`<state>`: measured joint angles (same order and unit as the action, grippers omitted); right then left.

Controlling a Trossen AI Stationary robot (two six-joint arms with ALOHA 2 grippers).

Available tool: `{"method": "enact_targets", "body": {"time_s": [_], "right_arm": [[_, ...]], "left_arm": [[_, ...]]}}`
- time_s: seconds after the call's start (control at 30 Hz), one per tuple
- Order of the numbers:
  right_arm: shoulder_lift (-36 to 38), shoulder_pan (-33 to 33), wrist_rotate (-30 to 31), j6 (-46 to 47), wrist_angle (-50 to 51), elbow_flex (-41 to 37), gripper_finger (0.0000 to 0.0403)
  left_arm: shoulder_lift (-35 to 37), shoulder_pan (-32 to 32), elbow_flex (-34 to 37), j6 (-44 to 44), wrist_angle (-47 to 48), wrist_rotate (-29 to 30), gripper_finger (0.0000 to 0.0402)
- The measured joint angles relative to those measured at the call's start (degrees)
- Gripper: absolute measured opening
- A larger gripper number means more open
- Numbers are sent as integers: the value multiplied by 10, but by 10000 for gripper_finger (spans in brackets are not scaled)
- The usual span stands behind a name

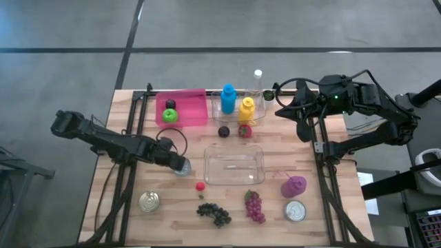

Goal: Pick & Place Food Item
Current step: Put the yellow blue tuna can into the bottom transparent bin

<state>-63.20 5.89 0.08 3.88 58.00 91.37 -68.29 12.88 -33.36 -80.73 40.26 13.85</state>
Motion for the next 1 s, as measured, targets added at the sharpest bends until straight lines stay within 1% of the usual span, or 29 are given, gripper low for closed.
{"method": "enact_targets", "body": {"time_s": [0.17, 0.47, 0.6, 0.73, 1.0], "right_arm": [[0, 0, 0, 0, 0, 0, 8], [0, 0, 0, 0, 0, 0, 8], [0, 0, 0, 0, 0, 0, 8], [0, 0, 0, 1, 0, 0, 8], [0, 0, 0, 2, 0, 0, 8]], "left_arm": [[0, 0, 0, 6, -2, -4, 15], [0, 0, 4, -7, -3, -4, 69], [1, 0, 14, -12, -4, -4, 85], [1, 0, 19, -21, -5, -4, 86], [1, 0, 19, -21, -3, -4, 70]]}}
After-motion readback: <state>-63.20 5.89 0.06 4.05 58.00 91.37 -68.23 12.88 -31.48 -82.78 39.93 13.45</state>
